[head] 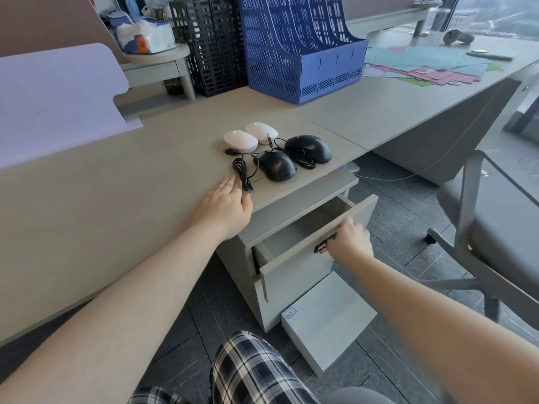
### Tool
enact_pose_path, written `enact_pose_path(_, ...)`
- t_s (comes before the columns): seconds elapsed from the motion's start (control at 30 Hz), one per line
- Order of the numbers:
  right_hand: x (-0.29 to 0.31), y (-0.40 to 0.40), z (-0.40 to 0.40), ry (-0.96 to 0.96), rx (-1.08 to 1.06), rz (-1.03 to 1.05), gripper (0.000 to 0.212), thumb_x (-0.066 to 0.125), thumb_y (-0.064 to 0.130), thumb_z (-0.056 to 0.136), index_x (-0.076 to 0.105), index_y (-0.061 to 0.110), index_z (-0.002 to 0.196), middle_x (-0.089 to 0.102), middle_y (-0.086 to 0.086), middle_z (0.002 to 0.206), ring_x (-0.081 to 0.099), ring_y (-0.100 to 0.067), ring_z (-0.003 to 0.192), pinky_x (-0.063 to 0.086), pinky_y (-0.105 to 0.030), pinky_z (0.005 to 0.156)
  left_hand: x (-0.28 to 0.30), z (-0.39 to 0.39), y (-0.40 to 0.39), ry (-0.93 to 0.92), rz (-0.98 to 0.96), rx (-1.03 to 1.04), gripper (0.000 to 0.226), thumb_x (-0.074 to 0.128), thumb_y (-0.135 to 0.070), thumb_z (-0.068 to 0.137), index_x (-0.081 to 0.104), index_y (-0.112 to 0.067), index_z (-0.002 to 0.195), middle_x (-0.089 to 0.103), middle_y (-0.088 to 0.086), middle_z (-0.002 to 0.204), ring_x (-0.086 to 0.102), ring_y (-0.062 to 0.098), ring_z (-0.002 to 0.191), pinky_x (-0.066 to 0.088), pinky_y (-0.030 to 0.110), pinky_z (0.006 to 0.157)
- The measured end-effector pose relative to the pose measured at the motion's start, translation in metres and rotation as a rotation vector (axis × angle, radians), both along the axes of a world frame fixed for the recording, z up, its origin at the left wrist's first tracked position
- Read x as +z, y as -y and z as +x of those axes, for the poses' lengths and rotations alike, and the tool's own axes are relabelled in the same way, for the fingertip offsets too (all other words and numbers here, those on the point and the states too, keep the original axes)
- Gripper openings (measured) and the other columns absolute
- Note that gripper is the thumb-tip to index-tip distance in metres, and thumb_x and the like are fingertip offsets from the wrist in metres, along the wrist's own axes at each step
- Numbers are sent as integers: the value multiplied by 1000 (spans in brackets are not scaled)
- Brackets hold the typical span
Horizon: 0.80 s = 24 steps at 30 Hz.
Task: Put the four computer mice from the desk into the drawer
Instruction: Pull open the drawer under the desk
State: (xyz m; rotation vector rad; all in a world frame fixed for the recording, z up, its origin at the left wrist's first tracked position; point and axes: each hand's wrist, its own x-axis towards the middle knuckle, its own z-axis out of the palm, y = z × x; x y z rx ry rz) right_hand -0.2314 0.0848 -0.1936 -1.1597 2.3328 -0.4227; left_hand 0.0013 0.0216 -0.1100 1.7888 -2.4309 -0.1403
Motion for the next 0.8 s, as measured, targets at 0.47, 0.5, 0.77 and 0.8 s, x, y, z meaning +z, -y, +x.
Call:
enact_pose_path(0.47,34,-31,9,-318,600,17,29,39,28,86,59,19,68,67,-3,81,63,-28,84,53,-32,71,-5,4,-4,-16,-9,0,54,22,-32,101,24,-8,149,19,7,160,15,18,148,9,32,120)
enact_pose_path(0.5,35,-34,6,-318,604,41,31,39,29,88,58,18,65,69,-2,77,65,-26,80,54,-31,70,-5,5,-4,-17,-10,-1,54,22,-32,100,24,-8,149,19,7,160,15,18,148,9,32,120)
enact_pose_path(0.77,42,-68,-13,-461,621,248,39,45,35,89,52,12,58,47,3,59,54,-26,68,44,-27,60,-4,10,-17,12,-13,-15,56,20,-36,101,21,-9,150,17,6,161,14,18,149,10,34,120)
enact_pose_path(0.8,41,-70,-14,-458,620,293,39,46,32,88,48,14,54,46,3,57,54,-25,65,43,-26,56,-4,11,-18,19,-14,-11,56,20,-36,101,21,-9,150,17,6,161,14,18,149,10,34,120)
